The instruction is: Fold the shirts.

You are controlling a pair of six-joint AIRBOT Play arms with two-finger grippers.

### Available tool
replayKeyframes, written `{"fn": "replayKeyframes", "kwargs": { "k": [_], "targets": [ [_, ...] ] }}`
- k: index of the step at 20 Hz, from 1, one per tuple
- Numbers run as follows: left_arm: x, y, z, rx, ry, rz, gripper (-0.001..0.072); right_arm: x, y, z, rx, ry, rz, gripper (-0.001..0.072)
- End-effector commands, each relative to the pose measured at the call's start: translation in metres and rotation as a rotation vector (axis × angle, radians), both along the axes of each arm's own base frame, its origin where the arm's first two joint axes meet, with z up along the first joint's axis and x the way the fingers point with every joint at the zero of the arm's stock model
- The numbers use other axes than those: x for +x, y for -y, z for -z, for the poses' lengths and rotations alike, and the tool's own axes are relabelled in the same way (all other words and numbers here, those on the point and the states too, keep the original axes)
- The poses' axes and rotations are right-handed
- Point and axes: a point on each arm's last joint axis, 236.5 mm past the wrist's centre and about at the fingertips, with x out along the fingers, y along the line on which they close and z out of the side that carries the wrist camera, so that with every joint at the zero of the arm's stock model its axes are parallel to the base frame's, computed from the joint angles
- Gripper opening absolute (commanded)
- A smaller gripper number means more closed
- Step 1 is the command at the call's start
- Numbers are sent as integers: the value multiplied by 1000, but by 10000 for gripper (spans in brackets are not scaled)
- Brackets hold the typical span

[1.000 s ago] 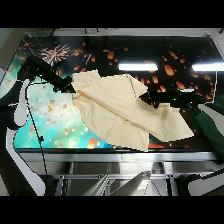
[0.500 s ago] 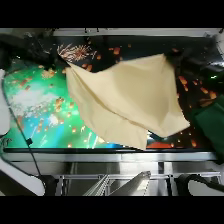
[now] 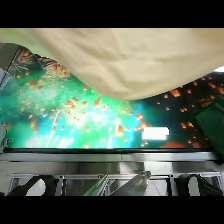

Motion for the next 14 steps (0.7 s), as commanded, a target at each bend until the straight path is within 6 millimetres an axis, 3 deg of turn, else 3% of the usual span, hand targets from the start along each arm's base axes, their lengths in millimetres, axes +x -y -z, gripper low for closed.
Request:
{"fn": "replayKeyframes", "kwargs": {
  "k": [1, 3, 6, 8, 10, 12, 14],
  "targets": [
    [-18, -20, -24, 41, 65, -122, 20, -7, 18, -4, 21, 14, 105, 15],
    [30, -34, 18, -22, -113, -66, 20, 51, 31, 38, 116, -183, -24, 14],
    [124, -45, 129, -55, -411, 28, 20, 154, 42, 129, 279, -476, -214, 15],
    [182, -31, 213, -38, -585, 104, 20, 220, 22, 221, 337, -701, -317, 15],
    [233, -13, 302, -3, -738, 140, 20, 274, -8, 330, 384, -912, -357, 15],
    [262, 7, 383, 4, -861, 172, 20, 311, -11, 427, 412, -1041, -270, 15],
    [275, 11, 450, -31, -964, 150, 20, 324, -6, 491, 448, -1131, -213, 14]
  ]
}}
